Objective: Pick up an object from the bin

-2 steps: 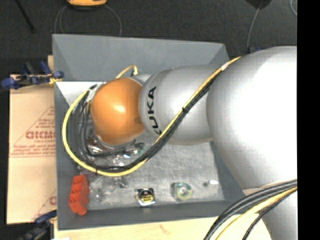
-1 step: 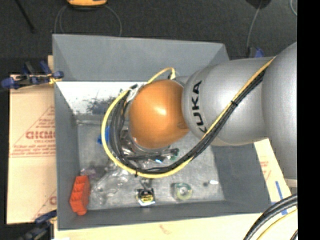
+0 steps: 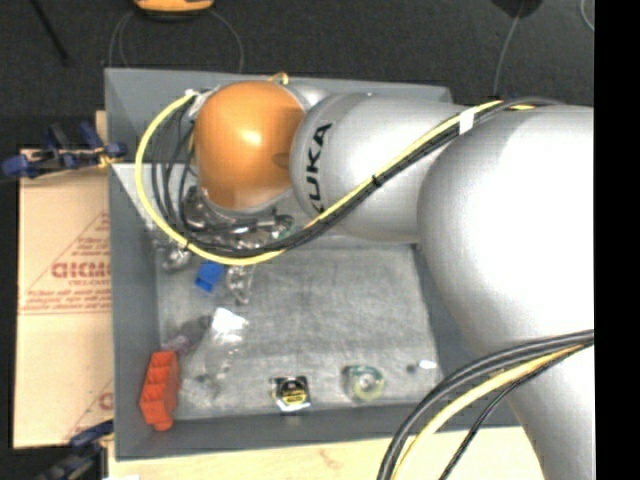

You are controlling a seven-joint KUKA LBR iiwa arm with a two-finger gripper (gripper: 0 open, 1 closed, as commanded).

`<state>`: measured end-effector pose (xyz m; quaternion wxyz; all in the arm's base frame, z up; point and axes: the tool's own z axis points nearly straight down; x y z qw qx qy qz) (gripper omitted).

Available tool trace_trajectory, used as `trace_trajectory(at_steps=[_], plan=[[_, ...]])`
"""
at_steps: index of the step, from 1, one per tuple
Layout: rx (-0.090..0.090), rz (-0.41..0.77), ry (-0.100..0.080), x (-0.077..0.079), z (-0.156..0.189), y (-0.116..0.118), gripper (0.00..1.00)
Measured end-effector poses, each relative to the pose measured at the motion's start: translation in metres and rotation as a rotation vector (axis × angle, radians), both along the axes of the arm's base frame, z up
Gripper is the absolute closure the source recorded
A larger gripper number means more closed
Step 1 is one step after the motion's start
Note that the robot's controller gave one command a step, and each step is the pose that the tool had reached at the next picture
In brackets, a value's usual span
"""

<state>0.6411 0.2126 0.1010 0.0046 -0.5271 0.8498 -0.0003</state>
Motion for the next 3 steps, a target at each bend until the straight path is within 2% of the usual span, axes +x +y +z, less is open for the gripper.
trace_trajectory(at_steps=[1,2,3], plan=[[-0.004,0.297,0.002,0.006,-0.02,-0.019,0.0],[-0.001,0.292,0.003,0.006,-0.019,-0.017,1.0],[-0.002,0.274,-0.002,0.001,0.043,-0.019,1.0]])
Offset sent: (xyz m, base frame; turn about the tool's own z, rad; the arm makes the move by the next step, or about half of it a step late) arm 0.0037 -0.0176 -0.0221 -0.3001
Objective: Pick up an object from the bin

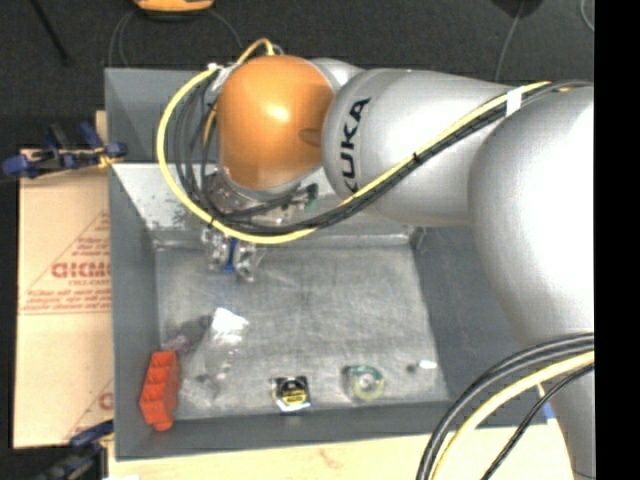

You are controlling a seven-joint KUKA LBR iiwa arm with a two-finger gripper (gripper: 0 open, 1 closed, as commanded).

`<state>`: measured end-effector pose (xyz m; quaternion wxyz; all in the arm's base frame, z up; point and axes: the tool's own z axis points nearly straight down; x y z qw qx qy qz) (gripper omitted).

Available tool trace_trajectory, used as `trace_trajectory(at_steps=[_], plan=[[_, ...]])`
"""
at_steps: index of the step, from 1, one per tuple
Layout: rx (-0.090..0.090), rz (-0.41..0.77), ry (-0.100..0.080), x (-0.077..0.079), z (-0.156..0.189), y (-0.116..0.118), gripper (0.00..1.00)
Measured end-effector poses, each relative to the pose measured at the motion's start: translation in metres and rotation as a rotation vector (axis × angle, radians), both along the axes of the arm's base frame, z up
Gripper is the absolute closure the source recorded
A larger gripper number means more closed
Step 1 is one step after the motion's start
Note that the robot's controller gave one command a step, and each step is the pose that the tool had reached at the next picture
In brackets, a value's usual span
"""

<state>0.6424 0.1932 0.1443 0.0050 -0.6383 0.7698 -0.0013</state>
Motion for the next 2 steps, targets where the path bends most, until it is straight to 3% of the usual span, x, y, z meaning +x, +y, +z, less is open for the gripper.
trace_trajectory(at_steps=[2], plan=[[0.002,-0.02,0.001,0.002,0.012,-0.001,1.0]])
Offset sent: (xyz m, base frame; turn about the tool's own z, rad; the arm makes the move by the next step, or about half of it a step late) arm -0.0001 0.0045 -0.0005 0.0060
